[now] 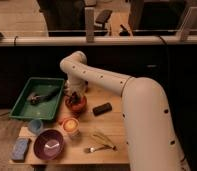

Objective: Place grapes in red bowl

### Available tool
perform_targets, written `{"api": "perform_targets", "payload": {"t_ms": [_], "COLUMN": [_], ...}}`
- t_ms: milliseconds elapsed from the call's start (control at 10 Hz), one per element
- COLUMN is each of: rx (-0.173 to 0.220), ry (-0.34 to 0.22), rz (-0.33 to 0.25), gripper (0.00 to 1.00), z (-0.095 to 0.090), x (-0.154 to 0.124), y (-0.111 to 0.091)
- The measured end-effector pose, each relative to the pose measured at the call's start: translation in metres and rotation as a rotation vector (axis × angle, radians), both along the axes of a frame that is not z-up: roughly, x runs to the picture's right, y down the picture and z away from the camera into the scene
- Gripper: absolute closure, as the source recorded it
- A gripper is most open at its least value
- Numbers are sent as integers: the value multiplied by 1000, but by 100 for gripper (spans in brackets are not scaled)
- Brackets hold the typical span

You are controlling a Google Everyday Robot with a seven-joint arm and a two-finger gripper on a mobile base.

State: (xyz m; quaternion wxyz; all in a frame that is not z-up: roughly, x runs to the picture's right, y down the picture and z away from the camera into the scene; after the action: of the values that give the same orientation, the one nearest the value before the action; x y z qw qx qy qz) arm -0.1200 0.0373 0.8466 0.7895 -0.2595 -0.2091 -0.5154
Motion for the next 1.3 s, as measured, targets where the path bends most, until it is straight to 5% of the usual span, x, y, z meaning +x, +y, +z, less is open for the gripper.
{"api": "perform_targets", "payload": {"t_ms": [400, 1300], "rx": [3, -3], "ry": [-1, -14], "rz": [-2, 16], "gripper": [20, 20], "z": [-1, -5], "x": [-1, 6], "y": [-1, -1]}}
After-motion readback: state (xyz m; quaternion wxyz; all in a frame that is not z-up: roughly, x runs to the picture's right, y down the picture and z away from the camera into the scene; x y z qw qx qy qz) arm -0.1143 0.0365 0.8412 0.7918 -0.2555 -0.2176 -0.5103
